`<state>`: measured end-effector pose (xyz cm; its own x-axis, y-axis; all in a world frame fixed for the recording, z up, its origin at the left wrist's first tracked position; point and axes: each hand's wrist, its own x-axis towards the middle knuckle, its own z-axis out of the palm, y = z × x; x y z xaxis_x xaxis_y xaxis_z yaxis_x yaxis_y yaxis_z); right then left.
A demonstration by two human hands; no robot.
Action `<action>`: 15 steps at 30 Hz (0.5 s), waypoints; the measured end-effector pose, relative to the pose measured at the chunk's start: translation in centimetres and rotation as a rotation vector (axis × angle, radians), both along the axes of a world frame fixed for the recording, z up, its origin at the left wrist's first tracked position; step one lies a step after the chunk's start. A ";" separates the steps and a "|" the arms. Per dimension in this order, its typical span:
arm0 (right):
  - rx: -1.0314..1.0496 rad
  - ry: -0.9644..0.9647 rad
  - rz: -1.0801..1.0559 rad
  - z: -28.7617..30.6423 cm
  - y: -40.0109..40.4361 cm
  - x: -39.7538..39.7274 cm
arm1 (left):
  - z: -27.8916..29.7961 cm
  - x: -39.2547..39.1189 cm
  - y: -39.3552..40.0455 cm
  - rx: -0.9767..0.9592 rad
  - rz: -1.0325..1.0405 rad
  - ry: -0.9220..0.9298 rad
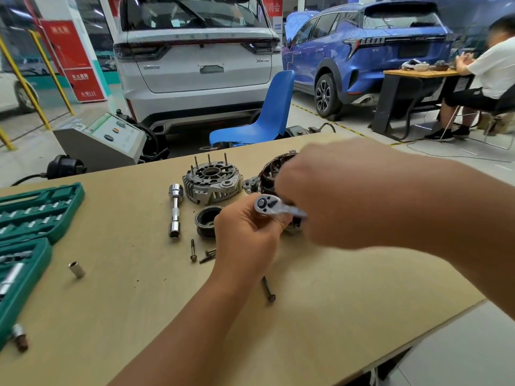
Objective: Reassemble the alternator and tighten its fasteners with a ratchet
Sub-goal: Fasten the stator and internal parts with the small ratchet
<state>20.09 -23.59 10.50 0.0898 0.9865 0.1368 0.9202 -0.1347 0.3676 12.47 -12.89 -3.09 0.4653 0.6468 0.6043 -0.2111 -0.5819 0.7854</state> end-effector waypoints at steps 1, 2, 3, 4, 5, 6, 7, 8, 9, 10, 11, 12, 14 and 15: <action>0.095 -0.029 -0.001 0.3 0.0 0.1 | -0.1 0.1 0.2 -0.007 -0.005 0.011; 0.194 -0.083 0.007 0.5 -0.2 0.3 | -0.1 0.1 0.4 -0.014 -0.007 0.031; 0.246 -0.120 0.014 0.6 -0.2 0.4 | -0.2 0.1 0.4 -0.018 -0.007 0.046; 0.226 -0.124 0.016 0.6 -0.2 0.2 | -0.2 0.1 0.3 -0.014 -0.003 0.045; 0.142 -0.068 0.024 0.4 -0.2 -0.2 | -0.1 0.0 0.2 -0.009 0.002 0.033; 0.024 0.009 0.022 0.1 -0.3 -0.5 | 0.0 0.0 0.0 -0.002 0.008 0.027; -0.075 0.053 0.005 0.0 -0.3 -0.6 | 0.0 -0.1 -0.1 0.004 0.012 0.025; -0.091 0.053 -0.009 0.1 -0.4 -0.6 | 0.0 -0.1 -0.1 0.005 0.017 0.022; -0.038 0.027 -0.015 0.3 -0.4 -0.3 | 0.0 -0.1 -0.1 -0.007 0.024 0.020; 0.064 -0.020 -0.006 0.6 -0.4 0.1 | 0.0 0.0 0.1 -0.027 0.028 0.029; 0.165 -0.078 -0.001 0.7 -0.5 0.5 | -0.1 0.0 0.2 -0.049 0.023 0.048; 0.216 -0.109 0.003 0.7 -0.5 0.6 | -0.2 0.0 0.3 -0.055 0.016 0.065; 0.097 -0.073 0.039 -0.1 -0.2 0.2 | 0.0 0.0 0.1 -0.033 0.035 0.069; -0.033 -0.023 0.051 -0.7 0.0 0.1 | 0.0 0.0 -0.1 -0.014 0.059 0.062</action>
<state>20.21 -23.60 9.82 0.0363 0.9937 0.1059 0.9169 -0.0753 0.3918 12.46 -12.99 -3.06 0.4625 0.6824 0.5661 -0.1277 -0.5806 0.8041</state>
